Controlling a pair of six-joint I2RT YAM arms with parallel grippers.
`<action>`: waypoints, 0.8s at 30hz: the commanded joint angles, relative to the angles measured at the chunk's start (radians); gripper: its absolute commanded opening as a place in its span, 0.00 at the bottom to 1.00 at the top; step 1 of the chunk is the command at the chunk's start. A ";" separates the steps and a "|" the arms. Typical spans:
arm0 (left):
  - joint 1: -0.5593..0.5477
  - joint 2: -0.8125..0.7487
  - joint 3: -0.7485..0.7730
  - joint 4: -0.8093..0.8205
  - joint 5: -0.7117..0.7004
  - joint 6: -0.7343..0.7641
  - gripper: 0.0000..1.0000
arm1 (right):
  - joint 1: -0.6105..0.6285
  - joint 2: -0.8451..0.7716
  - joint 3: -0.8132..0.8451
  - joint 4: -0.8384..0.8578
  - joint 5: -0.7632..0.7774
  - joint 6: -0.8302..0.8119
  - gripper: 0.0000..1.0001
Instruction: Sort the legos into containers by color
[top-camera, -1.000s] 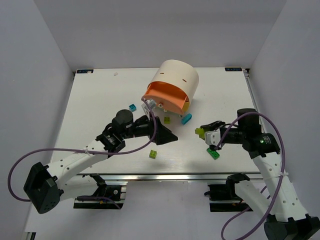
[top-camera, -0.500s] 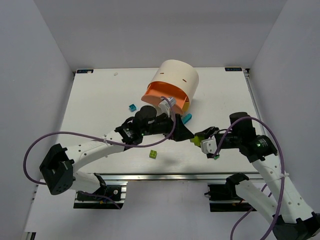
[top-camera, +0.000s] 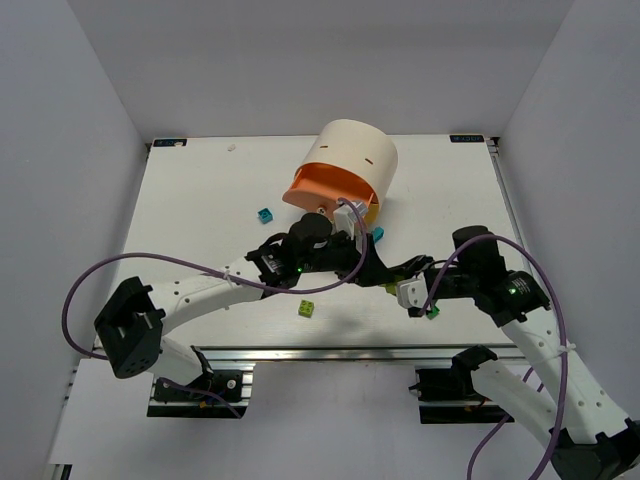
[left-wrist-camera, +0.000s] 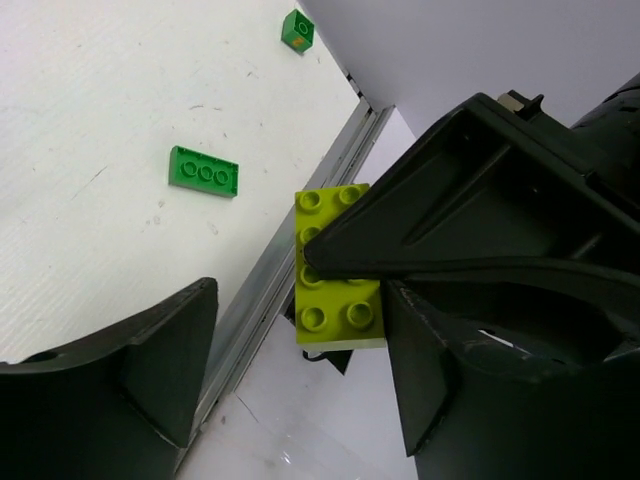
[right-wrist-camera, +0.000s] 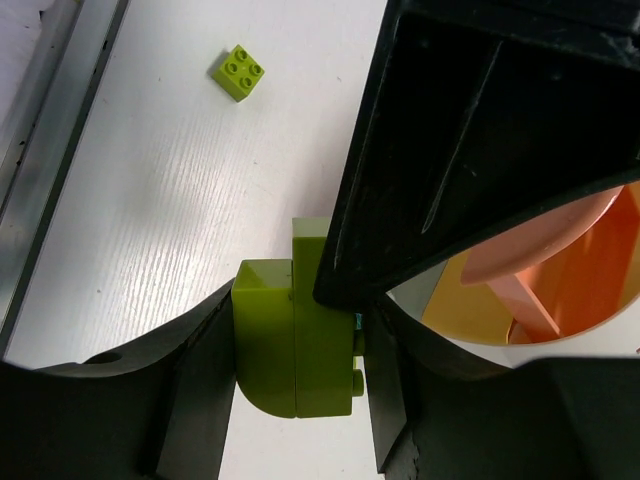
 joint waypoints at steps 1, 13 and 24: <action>-0.014 -0.015 0.057 -0.041 -0.020 0.031 0.75 | 0.016 0.003 0.012 0.038 0.005 0.024 0.00; -0.015 -0.006 0.068 -0.044 0.007 0.036 0.56 | 0.040 0.007 0.005 0.055 0.031 0.046 0.00; -0.015 0.010 0.079 -0.049 0.046 0.040 0.61 | 0.046 0.003 0.000 0.079 0.057 0.069 0.00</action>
